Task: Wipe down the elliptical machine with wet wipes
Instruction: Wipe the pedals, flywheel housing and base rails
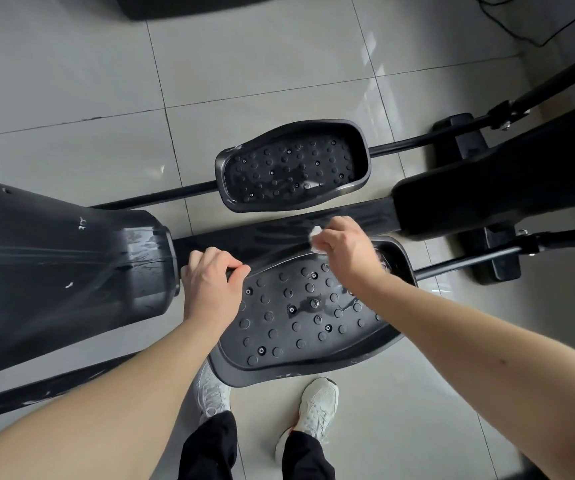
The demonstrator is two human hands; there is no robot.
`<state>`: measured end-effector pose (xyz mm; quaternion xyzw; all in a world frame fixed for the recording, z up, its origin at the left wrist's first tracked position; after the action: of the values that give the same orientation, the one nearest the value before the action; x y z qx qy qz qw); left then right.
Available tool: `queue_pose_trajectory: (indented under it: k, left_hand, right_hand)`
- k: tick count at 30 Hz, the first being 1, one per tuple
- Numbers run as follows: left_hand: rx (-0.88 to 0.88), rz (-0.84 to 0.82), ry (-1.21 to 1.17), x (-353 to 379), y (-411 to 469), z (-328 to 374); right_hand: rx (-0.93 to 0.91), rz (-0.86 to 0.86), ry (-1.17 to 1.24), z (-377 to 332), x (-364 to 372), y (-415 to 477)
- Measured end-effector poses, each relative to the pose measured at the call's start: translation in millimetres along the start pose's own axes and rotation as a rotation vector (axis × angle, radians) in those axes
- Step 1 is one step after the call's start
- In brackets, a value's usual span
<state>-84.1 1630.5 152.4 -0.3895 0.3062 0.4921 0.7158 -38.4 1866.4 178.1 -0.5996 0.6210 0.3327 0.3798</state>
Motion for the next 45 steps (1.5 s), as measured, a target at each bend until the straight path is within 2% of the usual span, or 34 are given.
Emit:
queue_pose_trajectory:
  k: [4, 7, 9, 12, 15, 18, 20, 22, 25, 28, 32, 34, 38, 45]
  left_hand:
    - [0.002, 0.002, -0.007, 0, 0, 1]
    - [-0.059, 0.023, -0.146, -1, 2, -8]
    - [-0.156, 0.036, -0.266, -5, 2, -22]
    - [-0.261, 0.027, -0.35, -14, -1, -42]
    - [-0.296, -0.032, -0.4, -18, -10, -59]
    - [-0.28, -0.068, -0.395, -20, -19, -70]
    - [-0.339, -0.064, -0.408, -24, -22, -80]
    - [-0.391, -0.05, -0.404, -29, -23, -89]
    - [-0.409, -0.049, -0.386, -30, -20, -96]
    - [-0.432, -0.045, -0.381, -29, -21, -101]
    - [-0.496, -0.068, -0.373, -28, -28, -102]
    - [-0.49, -0.066, -0.389, -29, -29, -102]
    - [-0.52, -0.049, -0.427, -35, -31, -107]
    - [-0.507, -0.075, -0.379, -38, -45, -101]
  right_hand:
    - [-0.194, -0.1, 0.123, -81, 52, 20]
    - [-0.266, -0.181, 0.19, -106, 70, 21]
    - [-0.232, -0.171, 0.182, -89, 64, 18]
    - [-0.085, -0.071, 0.103, -56, 49, 15]
    - [0.05, -0.015, 0.146, -79, 57, 10]
    - [-0.006, -0.032, 0.301, -145, 83, 7]
    - [-0.059, -0.077, 0.315, -161, 91, 10]
    - [-0.061, -0.127, 0.249, -144, 92, 14]
    - [0.098, -0.1, 0.165, -102, 84, 14]
    - [0.208, 0.001, 0.253, -130, 84, 2]
    - [0.089, -0.016, 0.401, -194, 94, -26]
    - [0.108, -0.013, 0.391, -179, 93, -21]
    - [0.326, 0.03, 0.378, -136, 93, -7]
    - [0.231, 0.03, 0.438, -181, 99, -91]
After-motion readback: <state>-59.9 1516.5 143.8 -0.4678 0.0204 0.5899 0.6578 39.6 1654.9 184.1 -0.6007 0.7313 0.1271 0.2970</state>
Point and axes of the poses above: each hand's wrist, its own y-axis towards the middle knuckle, its own x-axis out of the palm, z = x × y, the point moved 10 cm from there along y, towards the middle knuckle, and after that the axes turned 5 degrees about -x, right-handed, at the moved point
